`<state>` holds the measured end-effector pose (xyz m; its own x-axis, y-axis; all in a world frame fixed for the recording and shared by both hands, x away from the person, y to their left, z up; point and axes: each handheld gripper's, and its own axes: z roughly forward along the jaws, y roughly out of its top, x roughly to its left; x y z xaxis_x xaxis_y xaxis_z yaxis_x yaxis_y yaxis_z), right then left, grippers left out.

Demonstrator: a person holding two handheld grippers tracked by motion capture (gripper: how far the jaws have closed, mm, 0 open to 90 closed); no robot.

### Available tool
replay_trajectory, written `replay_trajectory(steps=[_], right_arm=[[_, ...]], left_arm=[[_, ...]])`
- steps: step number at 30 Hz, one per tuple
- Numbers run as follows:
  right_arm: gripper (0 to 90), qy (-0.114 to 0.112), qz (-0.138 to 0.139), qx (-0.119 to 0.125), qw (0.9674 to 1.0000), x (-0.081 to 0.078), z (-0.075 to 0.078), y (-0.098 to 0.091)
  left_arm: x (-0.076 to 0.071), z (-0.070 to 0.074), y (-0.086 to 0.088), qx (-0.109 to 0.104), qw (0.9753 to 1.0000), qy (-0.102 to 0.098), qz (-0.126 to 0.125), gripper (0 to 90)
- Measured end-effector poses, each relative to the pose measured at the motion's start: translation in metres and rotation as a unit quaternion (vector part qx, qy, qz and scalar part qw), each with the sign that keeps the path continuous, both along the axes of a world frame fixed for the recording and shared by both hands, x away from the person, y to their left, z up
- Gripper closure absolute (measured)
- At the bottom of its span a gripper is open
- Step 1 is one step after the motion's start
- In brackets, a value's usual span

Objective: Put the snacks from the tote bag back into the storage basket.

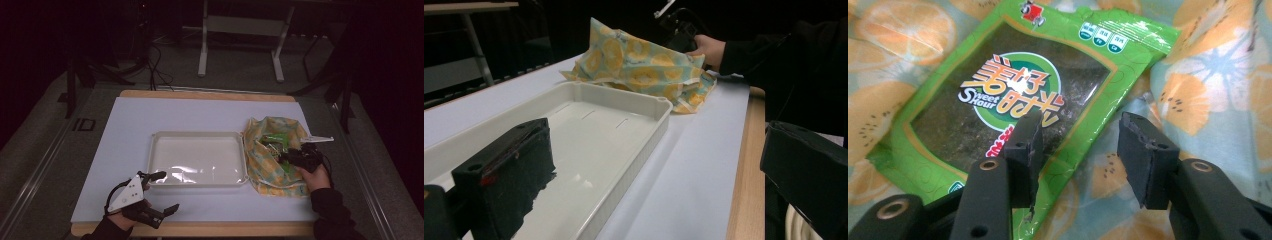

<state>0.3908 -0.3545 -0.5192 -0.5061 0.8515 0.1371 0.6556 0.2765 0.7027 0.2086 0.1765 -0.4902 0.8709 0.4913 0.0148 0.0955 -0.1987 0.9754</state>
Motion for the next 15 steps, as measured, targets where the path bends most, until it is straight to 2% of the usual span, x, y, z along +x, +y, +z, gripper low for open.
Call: replay_trajectory(steps=[3,11,15], right_arm=[[54.7,0.022,0.006,0.01,0.9997,0.0037,-0.0009,-0.0016],[67.9,0.066,0.026,0.03,0.997,0.0094,0.0002,-0.0021],[80.5,0.074,0.039,0.014,0.9964,0.0088,0.0036,0.0048]], left_arm=[[0.0001,-0.0001,-0.0003,0.001,1.0,0.0,0.0,1.1],[0.0,-0.0002,-0.0005,0.001,1.0,0.0,-0.001,1.1],[0.0,-0.0003,-0.0006,0.001,1.0,0.0,-0.001,1.1]])
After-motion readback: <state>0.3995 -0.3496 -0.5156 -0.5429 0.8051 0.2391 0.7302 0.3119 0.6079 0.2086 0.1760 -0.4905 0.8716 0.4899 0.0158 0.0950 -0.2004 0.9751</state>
